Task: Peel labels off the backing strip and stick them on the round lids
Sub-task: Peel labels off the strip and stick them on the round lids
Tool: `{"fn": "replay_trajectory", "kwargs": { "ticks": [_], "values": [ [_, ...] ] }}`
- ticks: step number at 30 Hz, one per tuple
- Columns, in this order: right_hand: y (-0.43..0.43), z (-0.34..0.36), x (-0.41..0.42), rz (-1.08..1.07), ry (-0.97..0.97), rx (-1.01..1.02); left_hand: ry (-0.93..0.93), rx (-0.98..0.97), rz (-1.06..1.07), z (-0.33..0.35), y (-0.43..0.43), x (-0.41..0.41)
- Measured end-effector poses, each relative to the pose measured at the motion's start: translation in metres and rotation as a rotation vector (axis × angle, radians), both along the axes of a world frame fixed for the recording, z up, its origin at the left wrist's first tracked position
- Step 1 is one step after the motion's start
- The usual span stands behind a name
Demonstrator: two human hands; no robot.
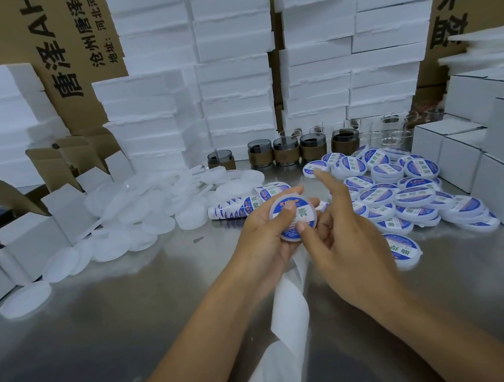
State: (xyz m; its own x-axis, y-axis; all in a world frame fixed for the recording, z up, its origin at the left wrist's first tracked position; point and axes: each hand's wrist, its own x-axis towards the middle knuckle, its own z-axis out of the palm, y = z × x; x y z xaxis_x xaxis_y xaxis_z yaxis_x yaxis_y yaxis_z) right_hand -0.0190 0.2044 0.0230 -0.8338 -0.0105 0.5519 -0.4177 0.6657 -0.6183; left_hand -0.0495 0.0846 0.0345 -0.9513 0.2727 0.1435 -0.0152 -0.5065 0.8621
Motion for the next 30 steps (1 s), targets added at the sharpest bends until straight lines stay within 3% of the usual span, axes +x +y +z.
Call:
{"fn": "replay_trajectory", "kwargs": {
  "ticks": [4, 10, 25, 30],
  "values": [
    [0.003, -0.001, -0.004, 0.035, -0.050, -0.182, 0.005, -0.023, 0.016, -0.002, -0.002, -0.001],
    [0.003, 0.002, -0.010, 0.219, -0.190, -0.643, 0.082, -0.117, -0.004, -0.001, 0.002, 0.002],
    [0.006, 0.006, -0.008, 0.246, -0.227, -0.668, 0.168, -0.240, 0.014, -0.002, -0.004, 0.003],
    [0.005, 0.005, -0.010, 0.309, -0.257, -0.609, 0.136, -0.183, 0.062, -0.002, -0.008, 0.000]
  ]
}}
